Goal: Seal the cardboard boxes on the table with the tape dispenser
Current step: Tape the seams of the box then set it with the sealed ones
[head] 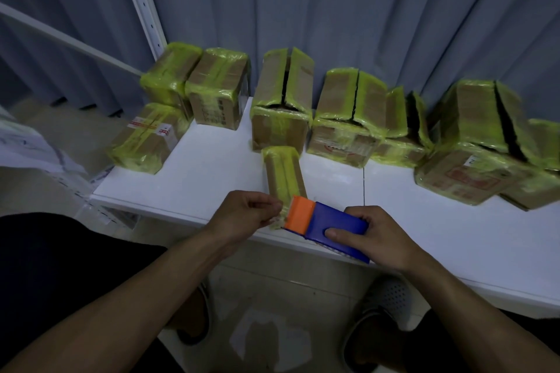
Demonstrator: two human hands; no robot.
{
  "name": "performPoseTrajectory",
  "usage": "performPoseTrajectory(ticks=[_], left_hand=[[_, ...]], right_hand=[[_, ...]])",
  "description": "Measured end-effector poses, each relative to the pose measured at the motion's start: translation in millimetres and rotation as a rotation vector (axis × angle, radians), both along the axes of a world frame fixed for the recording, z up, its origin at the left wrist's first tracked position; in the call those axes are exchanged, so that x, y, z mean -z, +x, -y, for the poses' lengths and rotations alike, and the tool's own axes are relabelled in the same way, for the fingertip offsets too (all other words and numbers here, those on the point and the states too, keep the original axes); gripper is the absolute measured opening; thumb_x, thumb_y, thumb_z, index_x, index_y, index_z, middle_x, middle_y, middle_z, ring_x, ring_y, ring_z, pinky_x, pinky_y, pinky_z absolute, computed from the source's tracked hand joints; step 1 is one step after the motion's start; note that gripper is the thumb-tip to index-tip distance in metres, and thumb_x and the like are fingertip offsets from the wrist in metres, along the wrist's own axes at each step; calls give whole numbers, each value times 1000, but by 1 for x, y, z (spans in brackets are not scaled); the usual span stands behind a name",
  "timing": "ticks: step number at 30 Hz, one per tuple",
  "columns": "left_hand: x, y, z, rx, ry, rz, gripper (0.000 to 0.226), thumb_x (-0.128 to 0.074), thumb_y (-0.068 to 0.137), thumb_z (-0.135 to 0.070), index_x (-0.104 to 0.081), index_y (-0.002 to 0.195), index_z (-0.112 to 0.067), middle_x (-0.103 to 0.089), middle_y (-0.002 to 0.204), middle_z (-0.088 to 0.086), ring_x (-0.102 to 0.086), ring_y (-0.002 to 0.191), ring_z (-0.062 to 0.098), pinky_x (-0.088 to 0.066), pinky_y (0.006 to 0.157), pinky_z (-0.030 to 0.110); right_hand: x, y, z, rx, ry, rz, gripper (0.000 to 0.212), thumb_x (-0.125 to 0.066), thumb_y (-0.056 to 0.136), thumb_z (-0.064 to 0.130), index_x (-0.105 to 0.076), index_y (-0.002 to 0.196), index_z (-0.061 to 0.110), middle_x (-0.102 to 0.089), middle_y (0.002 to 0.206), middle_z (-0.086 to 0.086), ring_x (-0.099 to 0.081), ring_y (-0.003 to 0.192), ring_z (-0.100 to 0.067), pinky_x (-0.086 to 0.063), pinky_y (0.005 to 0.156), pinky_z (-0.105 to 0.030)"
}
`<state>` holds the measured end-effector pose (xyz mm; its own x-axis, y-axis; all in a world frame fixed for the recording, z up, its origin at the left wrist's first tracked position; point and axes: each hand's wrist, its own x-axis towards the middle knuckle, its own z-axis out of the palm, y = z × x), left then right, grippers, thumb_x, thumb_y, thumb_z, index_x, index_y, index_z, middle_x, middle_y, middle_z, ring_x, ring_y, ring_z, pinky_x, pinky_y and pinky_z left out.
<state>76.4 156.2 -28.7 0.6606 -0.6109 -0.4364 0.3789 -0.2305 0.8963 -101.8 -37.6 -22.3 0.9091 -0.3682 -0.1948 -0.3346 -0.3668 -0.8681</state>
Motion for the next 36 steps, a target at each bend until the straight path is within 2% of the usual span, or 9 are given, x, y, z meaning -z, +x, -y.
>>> performPoseTrajectory(ticks=[4,8,11,14,19,24,31,34,36], left_hand=[[4,9,-5,-46,20,56,13,-71,86,2,-75,92,-9,-77,84,5,-73,79,13,-57,70,18],[11,25,-15,-124,6,65,10,-71,85,5,-75,89,-4,-75,87,17,-72,81,21,-60,75,22],[28,17,-16,-156,22,52,7,-72,85,2,-75,88,-4,-74,87,18,-70,82,23,-60,78,25],[44,10,-16,-187,40,18,10,-74,84,-1,-77,87,-10,-76,88,12,-71,85,21,-59,82,28],[65,8,-14,-287,85,36,13,-73,85,-2,-77,90,-13,-76,79,4,-70,76,15,-57,74,23],[74,10,-10,-368,42,48,16,-70,86,1,-77,84,-14,-74,76,7,-67,75,20,-56,80,33],[91,10,-5,-405,38,4,16,-71,87,-2,-76,83,-17,-74,83,5,-67,78,19,-56,66,26],[99,11,-3,-393,88,74,17,-70,88,-8,-77,86,-23,-75,87,-1,-70,87,20,-59,80,35],[102,11,-1,-375,115,106,18,-68,89,-7,-75,88,-24,-74,90,-2,-69,92,19,-57,84,32]], right_hand=[[-1,0,8,-36,-127,-24,41,-75,76,59,-73,78,18,-69,70,-4,-66,62,-18,-51,61,-33],[0,-4,21,-3,-204,-52,38,-78,76,58,-70,74,21,-67,65,4,-64,59,-13,-47,58,-23],[4,1,21,-33,-345,-104,48,-76,74,69,-67,73,23,-66,65,10,-65,62,-8,-51,58,-28],[2,7,17,-69,-447,-174,54,-67,67,84,-64,78,32,-65,65,23,-65,67,2,-46,57,-18],[-1,22,13,-132,-596,-223,85,-39,51,108,-63,79,32,-67,69,14,-65,66,-4,-58,64,-28],[-5,40,11,-190,-708,-293,58,-62,68,90,-59,75,32,-63,68,12,-62,64,-4,-55,63,-27],[-3,58,11,-226,-769,-394,58,-65,68,88,-58,84,32,-59,70,13,-62,69,-5,-54,64,-26],[0,63,9,-211,-774,-416,59,-66,69,87,-61,89,32,-59,72,13,-62,71,-6,-56,65,-26],[2,66,9,-205,-766,-429,59,-67,69,86,-61,93,32,-60,76,14,-63,74,-7,-56,66,-26]])
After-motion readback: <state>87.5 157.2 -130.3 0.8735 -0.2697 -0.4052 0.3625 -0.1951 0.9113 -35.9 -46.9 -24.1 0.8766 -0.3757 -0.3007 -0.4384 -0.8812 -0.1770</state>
